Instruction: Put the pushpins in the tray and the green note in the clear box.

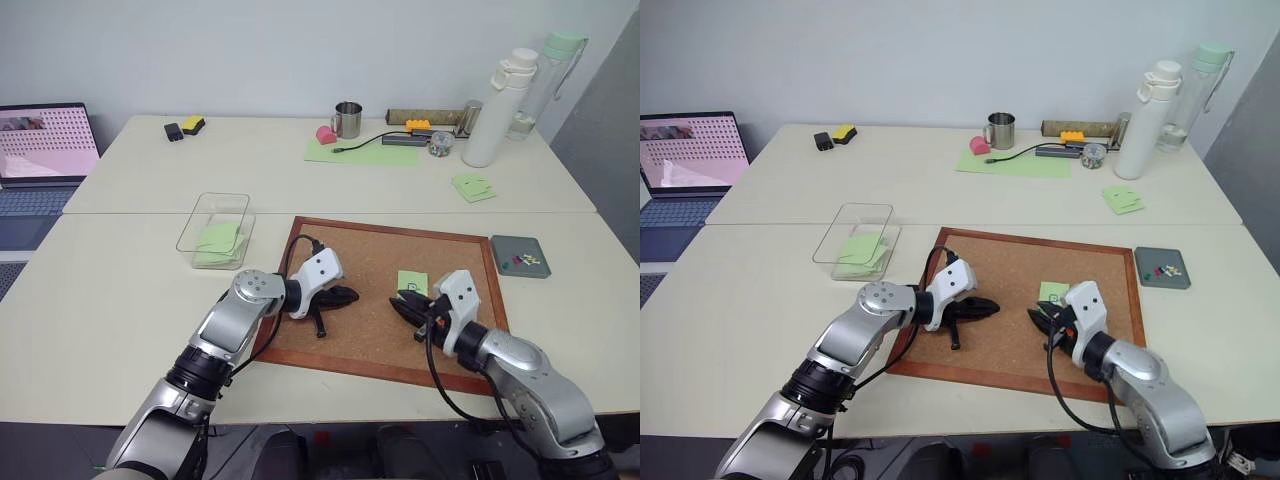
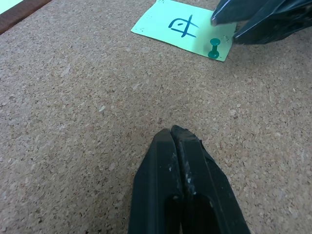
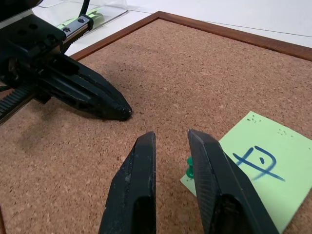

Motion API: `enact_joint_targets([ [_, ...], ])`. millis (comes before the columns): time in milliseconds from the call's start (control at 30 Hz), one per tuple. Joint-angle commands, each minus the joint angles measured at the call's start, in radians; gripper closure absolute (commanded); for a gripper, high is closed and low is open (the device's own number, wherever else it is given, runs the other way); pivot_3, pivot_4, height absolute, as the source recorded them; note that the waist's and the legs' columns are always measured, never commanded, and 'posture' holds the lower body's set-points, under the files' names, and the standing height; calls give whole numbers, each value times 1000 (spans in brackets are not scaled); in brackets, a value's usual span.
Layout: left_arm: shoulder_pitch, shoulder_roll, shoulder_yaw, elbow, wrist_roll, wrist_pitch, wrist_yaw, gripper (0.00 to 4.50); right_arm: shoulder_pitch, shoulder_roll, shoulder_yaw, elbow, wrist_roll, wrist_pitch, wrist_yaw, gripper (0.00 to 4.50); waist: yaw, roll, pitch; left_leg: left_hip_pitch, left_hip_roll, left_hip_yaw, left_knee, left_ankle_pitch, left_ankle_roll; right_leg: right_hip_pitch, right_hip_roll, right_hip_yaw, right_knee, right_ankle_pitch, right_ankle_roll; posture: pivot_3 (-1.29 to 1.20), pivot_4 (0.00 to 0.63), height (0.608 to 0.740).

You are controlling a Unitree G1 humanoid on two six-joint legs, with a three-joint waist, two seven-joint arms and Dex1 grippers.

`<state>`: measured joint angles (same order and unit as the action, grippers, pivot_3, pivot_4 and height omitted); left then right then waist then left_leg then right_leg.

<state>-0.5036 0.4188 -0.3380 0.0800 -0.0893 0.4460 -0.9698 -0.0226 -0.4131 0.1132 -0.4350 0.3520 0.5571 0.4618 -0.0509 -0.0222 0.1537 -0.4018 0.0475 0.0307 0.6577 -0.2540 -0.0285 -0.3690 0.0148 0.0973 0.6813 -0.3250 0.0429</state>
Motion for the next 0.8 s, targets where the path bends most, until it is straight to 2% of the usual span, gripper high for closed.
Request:
enact_joint_targets([
  [33, 37, 21, -26, 23, 23, 31, 1, 4500, -16, 12, 4, 4, -20, -5, -10, 3430, 0, 0, 0, 0, 0, 0, 0, 0, 0, 0, 0, 0, 0, 0, 0, 0, 150, 740],
  [433, 39, 24, -22, 15, 22, 41, 5, 4500, -7, 38, -3, 64, -47, -12, -6, 3430, 0, 0, 0, 0, 0, 0, 0, 0, 0, 0, 0, 0, 0, 0, 0, 0, 150, 740],
  [467, 40, 24, -22, 14, 22, 41, 6, 4500, -6, 42, -5, 63, -42, -14, -2, 3796, 0, 0, 0, 0, 0, 0, 0, 0, 0, 0, 0, 0, 0, 0, 0, 0, 150, 740],
  [500, 38, 24, -22, 16, 22, 40, 6, 4500, -7, 44, -8, 63, -39, -15, 1, 3874, 0, 0, 0, 0, 0, 0, 0, 0, 0, 0, 0, 0, 0, 0, 0, 0, 150, 740],
  [567, 36, 24, -22, 19, 23, 39, 7, 4500, -8, 47, -12, 62, -38, -18, 4, 4370, 0, 0, 0, 0, 0, 0, 0, 0, 0, 0, 0, 0, 0, 0, 0, 0, 150, 740],
  [800, 31, 21, -23, 26, 23, 35, 7, 4500, -3, 53, -40, 23, -4, -40, 32, 4439, 0, 0, 0, 0, 0, 0, 0, 0, 0, 0, 0, 0, 0, 0, 0, 0, 150, 740],
])
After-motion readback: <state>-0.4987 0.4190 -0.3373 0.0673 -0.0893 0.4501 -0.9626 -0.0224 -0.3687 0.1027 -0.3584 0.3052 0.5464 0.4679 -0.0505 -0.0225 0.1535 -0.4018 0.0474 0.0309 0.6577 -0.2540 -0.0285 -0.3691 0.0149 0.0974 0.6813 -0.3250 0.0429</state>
